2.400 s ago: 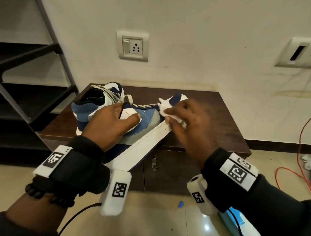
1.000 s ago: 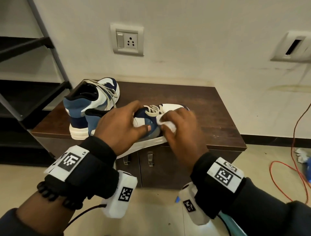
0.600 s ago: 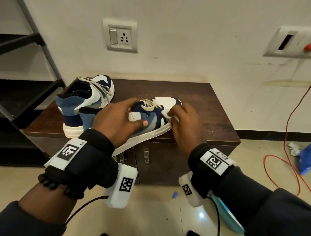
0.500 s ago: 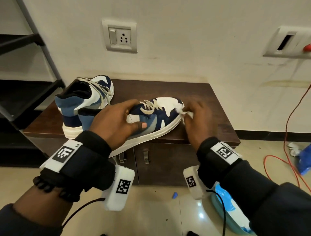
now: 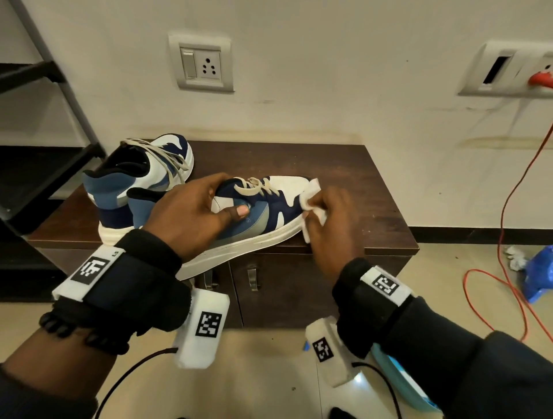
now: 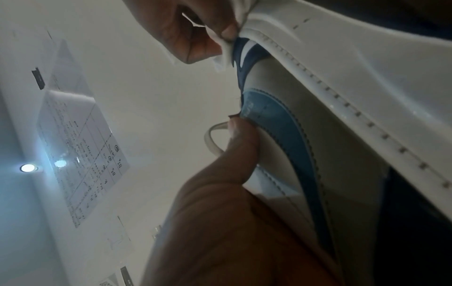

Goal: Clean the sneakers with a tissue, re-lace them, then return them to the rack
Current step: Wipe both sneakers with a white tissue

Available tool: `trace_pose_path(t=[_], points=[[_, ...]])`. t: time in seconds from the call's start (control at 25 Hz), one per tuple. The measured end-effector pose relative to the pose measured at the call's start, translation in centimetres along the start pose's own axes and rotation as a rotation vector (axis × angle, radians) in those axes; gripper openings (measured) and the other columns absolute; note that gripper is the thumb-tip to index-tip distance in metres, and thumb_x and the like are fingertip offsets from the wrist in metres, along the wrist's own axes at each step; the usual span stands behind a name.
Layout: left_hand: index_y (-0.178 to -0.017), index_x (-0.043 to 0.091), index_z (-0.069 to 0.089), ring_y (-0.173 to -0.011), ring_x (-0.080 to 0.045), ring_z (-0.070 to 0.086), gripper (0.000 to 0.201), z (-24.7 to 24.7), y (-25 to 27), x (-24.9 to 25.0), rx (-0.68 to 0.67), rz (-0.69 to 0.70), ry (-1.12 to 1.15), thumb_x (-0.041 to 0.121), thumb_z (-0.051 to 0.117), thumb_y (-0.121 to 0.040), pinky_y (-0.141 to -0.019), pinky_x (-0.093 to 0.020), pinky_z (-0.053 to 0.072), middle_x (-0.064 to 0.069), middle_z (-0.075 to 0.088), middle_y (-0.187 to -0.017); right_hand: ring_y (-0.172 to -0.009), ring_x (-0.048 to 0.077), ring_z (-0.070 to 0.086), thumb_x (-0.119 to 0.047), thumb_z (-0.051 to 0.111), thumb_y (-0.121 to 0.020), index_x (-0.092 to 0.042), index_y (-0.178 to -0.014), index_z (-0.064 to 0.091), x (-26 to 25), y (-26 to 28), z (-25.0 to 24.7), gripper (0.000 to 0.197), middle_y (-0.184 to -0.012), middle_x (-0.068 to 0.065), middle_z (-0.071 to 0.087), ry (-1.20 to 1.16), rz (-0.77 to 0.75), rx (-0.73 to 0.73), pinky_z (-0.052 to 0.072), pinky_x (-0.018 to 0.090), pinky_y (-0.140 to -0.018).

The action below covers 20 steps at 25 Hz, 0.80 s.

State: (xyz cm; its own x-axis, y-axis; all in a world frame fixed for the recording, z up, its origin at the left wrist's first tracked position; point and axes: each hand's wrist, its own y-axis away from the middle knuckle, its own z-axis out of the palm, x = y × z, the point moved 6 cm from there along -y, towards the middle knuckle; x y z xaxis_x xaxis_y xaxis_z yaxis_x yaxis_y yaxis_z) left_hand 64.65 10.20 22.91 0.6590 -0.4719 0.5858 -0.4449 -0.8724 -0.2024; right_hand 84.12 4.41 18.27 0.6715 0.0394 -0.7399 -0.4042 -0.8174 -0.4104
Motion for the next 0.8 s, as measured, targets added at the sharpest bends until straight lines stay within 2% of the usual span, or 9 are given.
trace_pose_path(t=[0.08,0.12,0.24,0.32,0.48,0.56,0.64,0.72,0.8], points=[[-0.122,0.028,0.059,-0.109,-0.011,0.058,0.036,0.2,-0.2,0.0,-0.007,-0.010,-0.014,0.040,0.061,-0.088,-0.096,-0.038,0.045,0.012,0.066,-0.116,-0.088,0.007,0.049,0.000,0.057,-0.087,-0.014,-0.092,0.055,-1.1,1.5,1.1,0.014,-0.102,-0.003,0.048,-0.022,-0.095,-0.034,0.039,0.006,-0.071],[-0.123,0.028,0.058,-0.110,-0.011,0.058,0.037,0.3,-0.3,0.0,-0.010,-0.014,-0.015,0.040,0.061,-0.088,-0.097,-0.038,0.045,0.012,0.065,-0.116,-0.089,0.009,0.049,0.000,0.057,-0.087,-0.013,-0.091,0.056,-0.6,1.1,1.0,0.014,-0.103,-0.002,0.048,-0.017,-0.083,-0.021,0.039,0.006,-0.070],[-0.124,0.028,0.058,-0.109,-0.011,0.058,0.037,0.4,-0.2,0.0,-0.012,-0.017,-0.011,0.040,0.061,-0.088,-0.097,-0.038,0.045,0.012,0.066,-0.116,-0.096,0.014,0.054,-0.009,0.062,-0.087,-0.020,-0.092,0.058,2.3,-1.3,-0.6,0.013,-0.106,-0.001,0.054,0.031,0.128,0.054,0.038,0.012,-0.072],[-0.124,0.027,0.058,-0.109,-0.012,0.058,0.038,0.4,-0.1,0.0,-0.009,-0.022,-0.007,0.039,0.061,-0.089,-0.097,-0.037,0.045,0.011,0.065,-0.117,-0.092,0.012,0.056,-0.012,0.064,-0.086,-0.022,-0.089,0.057,2.1,-0.7,-0.7,0.013,-0.100,-0.003,0.057,-0.051,0.170,0.063,0.042,0.016,-0.073],[-0.124,0.027,0.058,-0.109,-0.014,0.059,0.037,0.4,-0.6,-0.2,-0.009,-0.031,0.002,0.041,0.060,-0.089,-0.097,-0.041,0.046,0.010,0.066,-0.117,-0.082,0.003,0.055,-0.012,0.065,-0.086,-0.020,-0.087,0.058,-0.7,2.4,1.2,0.010,-0.089,-0.005,0.059,-0.197,0.067,-0.021,0.043,0.007,-0.068],[-0.116,0.030,0.060,-0.108,-0.009,0.059,0.029,-0.1,-0.6,-0.2,-0.011,-0.006,0.083,0.038,0.062,-0.088,-0.099,-0.039,0.045,0.013,0.066,-0.113,-0.084,0.002,0.056,-0.013,0.063,-0.088,-0.021,-0.093,0.060,0.8,0.7,0.1,0.010,-0.094,-0.006,0.061,-0.190,0.153,0.027,0.044,0.006,-0.067],[-0.112,0.033,0.060,-0.108,-0.003,0.059,0.027,-0.4,0.0,0.0,-0.080,0.034,0.178,0.036,0.065,-0.085,-0.100,-0.034,0.044,0.018,0.067,-0.111,-0.088,0.007,0.059,-0.014,0.060,-0.090,-0.022,-0.097,0.061,2.3,-1.4,-2.2,0.011,-0.098,-0.005,0.062,-0.215,0.297,0.105,0.046,0.007,-0.073],[-0.118,0.030,0.061,-0.110,0.002,0.058,0.037,-0.3,0.9,0.2,-0.174,0.085,0.202,0.036,0.066,-0.081,-0.102,-0.032,0.043,0.019,0.067,-0.113,-0.083,0.005,0.054,-0.017,0.057,-0.092,-0.022,-0.102,0.061,2.2,-2.4,-4.0,0.011,-0.096,-0.007,0.059,-0.128,0.308,0.068,0.041,-0.003,-0.067],[-0.124,0.027,0.059,-0.113,0.003,0.057,0.045,-0.2,1.1,0.0,-0.201,0.113,0.128,0.037,0.067,-0.081,-0.104,-0.035,0.042,0.019,0.066,-0.116,-0.085,0.004,0.052,-0.022,0.055,-0.094,-0.023,-0.107,0.063,1.2,-2.6,-4.6,0.015,-0.101,-0.009,0.060,0.019,0.261,-0.028,0.037,-0.005,-0.061]])
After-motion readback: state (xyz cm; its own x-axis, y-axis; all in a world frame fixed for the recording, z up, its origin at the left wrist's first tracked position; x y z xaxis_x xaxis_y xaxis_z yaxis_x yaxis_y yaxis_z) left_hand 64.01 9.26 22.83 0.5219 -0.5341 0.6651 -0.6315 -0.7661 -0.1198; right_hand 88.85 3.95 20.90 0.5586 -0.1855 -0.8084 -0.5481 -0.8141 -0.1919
